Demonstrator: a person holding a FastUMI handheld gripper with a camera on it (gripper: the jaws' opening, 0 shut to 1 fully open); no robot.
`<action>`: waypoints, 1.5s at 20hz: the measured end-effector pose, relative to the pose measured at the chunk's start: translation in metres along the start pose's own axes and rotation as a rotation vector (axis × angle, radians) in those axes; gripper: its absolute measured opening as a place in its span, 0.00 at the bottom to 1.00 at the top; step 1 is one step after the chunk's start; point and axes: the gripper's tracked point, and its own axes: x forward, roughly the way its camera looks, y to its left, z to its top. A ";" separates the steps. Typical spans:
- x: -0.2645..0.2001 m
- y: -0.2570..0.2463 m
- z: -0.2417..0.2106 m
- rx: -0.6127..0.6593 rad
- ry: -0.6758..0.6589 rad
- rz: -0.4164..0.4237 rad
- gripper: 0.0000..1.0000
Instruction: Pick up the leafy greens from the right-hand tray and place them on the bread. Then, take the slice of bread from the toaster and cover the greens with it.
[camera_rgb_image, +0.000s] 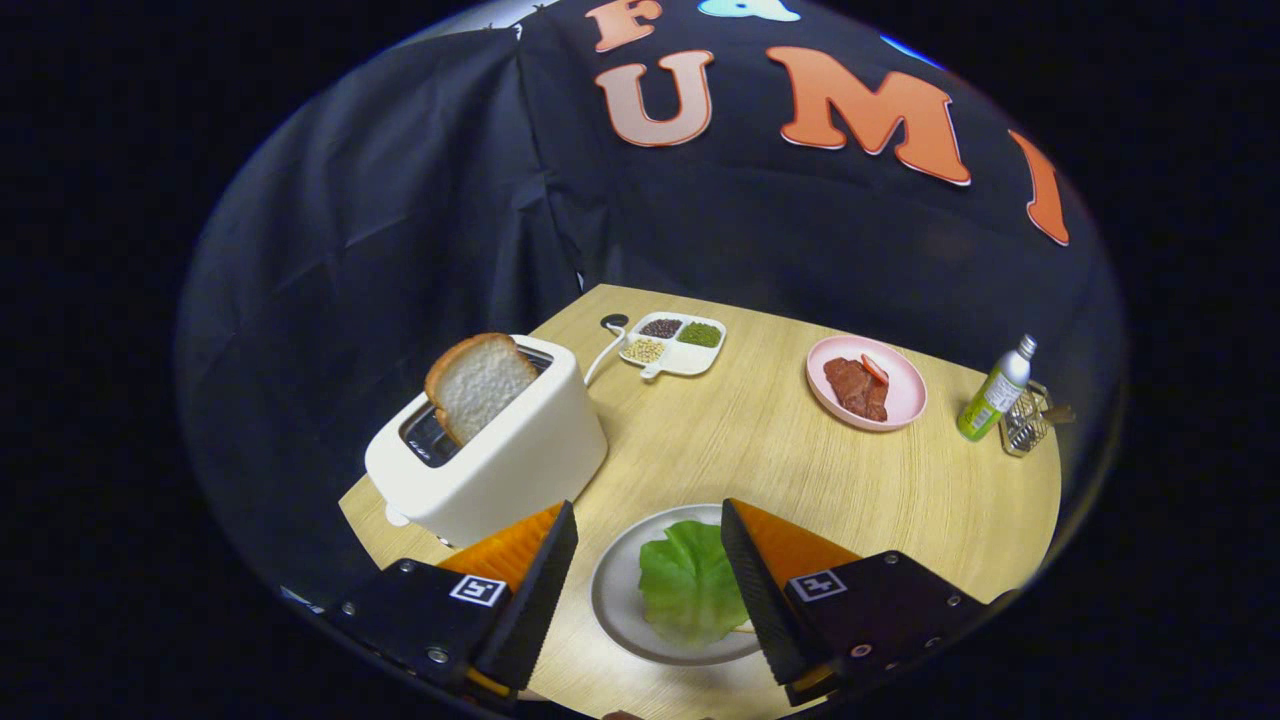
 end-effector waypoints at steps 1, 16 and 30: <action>0.000 0.012 0.008 -0.014 0.001 0.018 0.87; 0.051 0.128 0.079 -0.049 0.089 0.119 0.87; 0.097 0.102 0.065 0.020 0.195 0.003 0.35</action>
